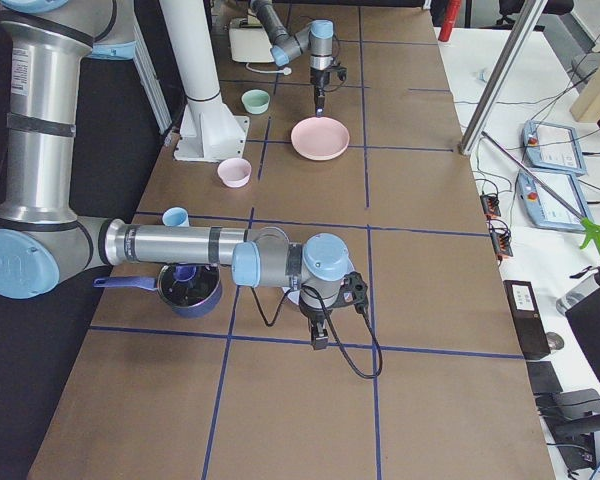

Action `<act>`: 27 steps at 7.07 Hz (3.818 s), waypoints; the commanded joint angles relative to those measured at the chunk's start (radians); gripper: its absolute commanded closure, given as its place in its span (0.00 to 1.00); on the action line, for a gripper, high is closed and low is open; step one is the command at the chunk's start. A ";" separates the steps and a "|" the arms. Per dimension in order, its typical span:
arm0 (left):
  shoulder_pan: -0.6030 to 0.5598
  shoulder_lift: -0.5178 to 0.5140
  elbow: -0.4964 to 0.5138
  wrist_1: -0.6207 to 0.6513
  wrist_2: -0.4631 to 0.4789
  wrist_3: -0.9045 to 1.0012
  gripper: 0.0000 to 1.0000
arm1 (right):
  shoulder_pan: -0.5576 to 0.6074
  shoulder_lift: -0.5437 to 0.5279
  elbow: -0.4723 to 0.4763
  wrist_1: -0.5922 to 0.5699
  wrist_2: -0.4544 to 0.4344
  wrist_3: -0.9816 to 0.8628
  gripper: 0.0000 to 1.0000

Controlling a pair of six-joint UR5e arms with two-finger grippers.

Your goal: Stack three plates with pink and blue

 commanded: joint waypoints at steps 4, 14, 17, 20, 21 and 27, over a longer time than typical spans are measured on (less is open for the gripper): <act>-0.380 0.275 -0.205 0.388 -0.180 0.870 0.00 | -0.009 0.008 0.000 0.052 0.054 0.026 0.00; -0.978 0.722 -0.200 0.501 -0.331 1.629 0.00 | -0.406 -0.049 -0.310 1.095 -0.082 1.003 0.00; -0.980 0.728 -0.203 0.495 -0.331 1.632 0.00 | -0.410 -0.044 -0.322 1.100 -0.075 1.011 0.89; -0.980 0.734 -0.203 0.492 -0.331 1.633 0.00 | -0.408 -0.044 -0.311 1.100 -0.064 1.011 1.00; -0.980 0.734 -0.204 0.492 -0.331 1.633 0.00 | -0.408 -0.038 -0.301 1.092 -0.047 1.013 1.00; -0.981 0.744 -0.194 0.497 -0.328 1.624 0.00 | -0.474 0.256 0.011 0.713 0.044 1.353 1.00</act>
